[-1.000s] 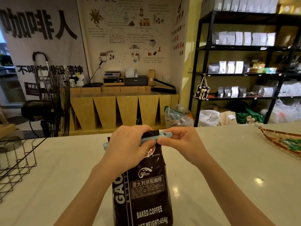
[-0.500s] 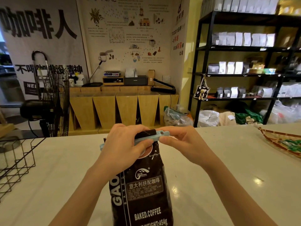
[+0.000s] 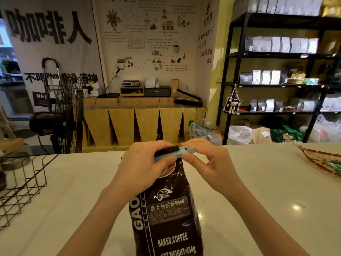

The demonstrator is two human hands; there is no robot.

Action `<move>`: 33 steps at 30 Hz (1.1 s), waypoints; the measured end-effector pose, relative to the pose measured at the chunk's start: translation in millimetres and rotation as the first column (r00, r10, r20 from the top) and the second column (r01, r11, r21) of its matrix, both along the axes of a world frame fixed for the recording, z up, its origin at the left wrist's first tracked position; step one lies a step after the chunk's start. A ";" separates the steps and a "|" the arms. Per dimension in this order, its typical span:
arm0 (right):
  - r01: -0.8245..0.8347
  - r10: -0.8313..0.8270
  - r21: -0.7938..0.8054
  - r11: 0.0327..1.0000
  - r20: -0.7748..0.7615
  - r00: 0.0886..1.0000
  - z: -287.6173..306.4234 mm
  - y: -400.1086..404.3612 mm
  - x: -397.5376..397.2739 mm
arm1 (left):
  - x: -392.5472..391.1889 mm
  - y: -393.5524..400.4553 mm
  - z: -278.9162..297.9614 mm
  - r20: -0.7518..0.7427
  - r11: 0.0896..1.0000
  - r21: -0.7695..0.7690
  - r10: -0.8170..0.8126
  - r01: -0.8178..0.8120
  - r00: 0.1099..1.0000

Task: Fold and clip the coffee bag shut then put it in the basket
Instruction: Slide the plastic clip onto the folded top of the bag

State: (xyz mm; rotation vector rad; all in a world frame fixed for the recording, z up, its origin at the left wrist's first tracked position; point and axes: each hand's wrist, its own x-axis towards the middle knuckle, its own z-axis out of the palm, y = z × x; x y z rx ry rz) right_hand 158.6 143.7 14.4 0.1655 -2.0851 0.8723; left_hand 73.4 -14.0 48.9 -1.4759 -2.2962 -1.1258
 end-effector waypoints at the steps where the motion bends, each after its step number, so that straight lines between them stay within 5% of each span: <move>1: -0.013 0.013 -0.008 1.000 0.037 0.999 1.9 1.7 1.6 | -0.3 -0.1 0.4 0.001 1.000 -0.009 -0.007 0.007 1.000; 7: -0.072 0.089 -0.078 0.994 0.235 0.968 13.6 8.8 9.5 | 3.5 4.8 3.0 -0.021 0.998 -0.061 -0.035 0.034 0.999; 22: -0.190 0.215 -0.305 0.933 0.048 0.975 5.4 -5.2 6.5 | -3.0 -2.5 10.9 0.096 0.989 -0.084 -0.110 0.118 0.989; 27: -0.162 0.183 -0.263 0.951 0.055 0.982 7.9 -3.4 6.9 | -4.9 1.9 13.5 0.018 0.976 -0.167 -0.141 0.142 0.990; 33: -0.106 0.124 -0.261 0.960 0.055 0.991 3.2 -4.8 3.4 | -1.5 8.5 1.9 -0.061 0.998 -0.046 -0.039 0.036 0.997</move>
